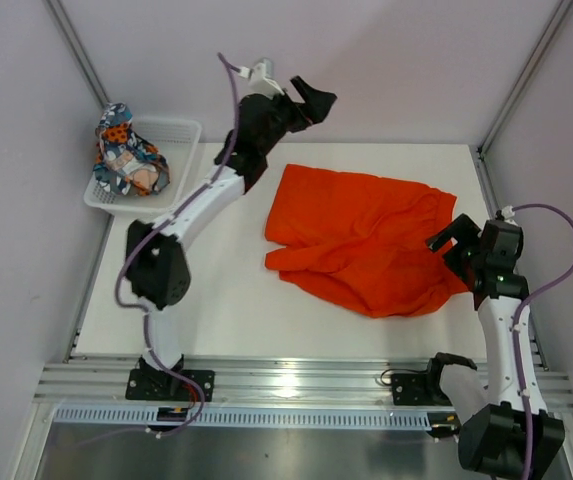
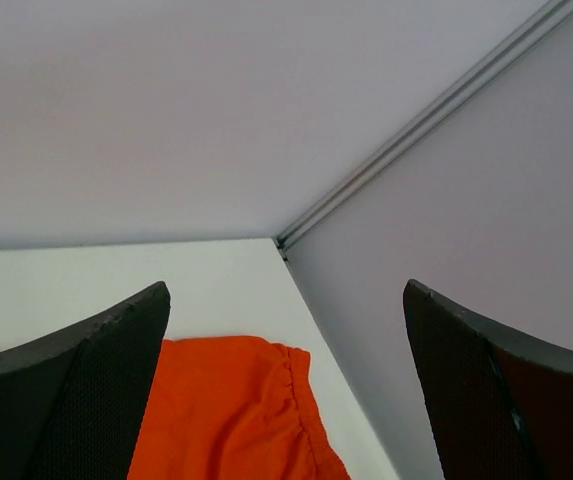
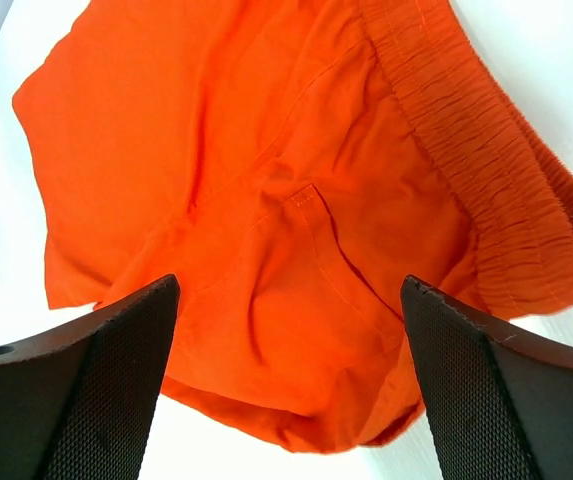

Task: Fold and stack the shorts
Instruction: Flatten the shorts out

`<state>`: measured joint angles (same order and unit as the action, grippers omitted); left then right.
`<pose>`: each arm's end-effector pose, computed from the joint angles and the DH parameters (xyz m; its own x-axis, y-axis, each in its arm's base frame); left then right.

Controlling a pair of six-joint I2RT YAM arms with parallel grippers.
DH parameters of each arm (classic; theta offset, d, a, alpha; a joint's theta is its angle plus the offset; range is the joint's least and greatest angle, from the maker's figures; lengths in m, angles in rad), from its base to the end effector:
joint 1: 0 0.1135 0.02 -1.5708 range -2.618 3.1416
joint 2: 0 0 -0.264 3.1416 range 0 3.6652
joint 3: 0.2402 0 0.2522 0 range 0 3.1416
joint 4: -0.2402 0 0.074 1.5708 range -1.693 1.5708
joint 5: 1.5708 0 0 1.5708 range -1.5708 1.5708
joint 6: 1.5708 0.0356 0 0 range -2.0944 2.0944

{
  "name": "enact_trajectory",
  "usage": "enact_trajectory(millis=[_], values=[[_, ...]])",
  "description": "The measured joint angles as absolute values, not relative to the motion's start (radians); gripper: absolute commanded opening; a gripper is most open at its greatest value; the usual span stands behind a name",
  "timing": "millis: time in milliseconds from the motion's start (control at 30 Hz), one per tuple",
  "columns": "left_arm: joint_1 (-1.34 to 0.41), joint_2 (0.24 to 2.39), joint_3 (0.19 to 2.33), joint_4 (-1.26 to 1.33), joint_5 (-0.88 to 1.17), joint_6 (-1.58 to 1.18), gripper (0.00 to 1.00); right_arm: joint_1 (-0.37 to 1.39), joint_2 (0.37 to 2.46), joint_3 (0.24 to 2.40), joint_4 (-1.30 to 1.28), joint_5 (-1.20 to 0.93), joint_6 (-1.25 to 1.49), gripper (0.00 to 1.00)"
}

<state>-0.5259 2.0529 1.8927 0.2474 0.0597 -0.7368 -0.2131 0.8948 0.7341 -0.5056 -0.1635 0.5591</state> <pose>0.4339 -0.2543 0.3771 -0.3155 -0.5924 -0.7413 0.4598 0.5879 -0.6655 0.1889 -0.0349 0.2720 -0.4678 0.6367 -0.6130 0.3913 0.7711 0.5023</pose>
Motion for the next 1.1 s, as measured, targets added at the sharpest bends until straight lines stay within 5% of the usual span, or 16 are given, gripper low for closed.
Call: enact_trajectory(millis=[367,700,1100], values=[[-0.506,1.48,1.439,0.037,0.002,-0.593,0.99,-0.131,0.982,0.801,-0.51,-0.243,0.538,0.78],[-0.501,1.582,1.282,-0.159,-0.02,-0.564,0.99,0.134,1.383,0.994,-0.426,-0.244,0.525,0.77],[-0.478,1.388,1.041,-0.23,-0.03,-0.585,0.99,0.562,1.459,1.0,-0.325,-0.215,0.395,0.71]])
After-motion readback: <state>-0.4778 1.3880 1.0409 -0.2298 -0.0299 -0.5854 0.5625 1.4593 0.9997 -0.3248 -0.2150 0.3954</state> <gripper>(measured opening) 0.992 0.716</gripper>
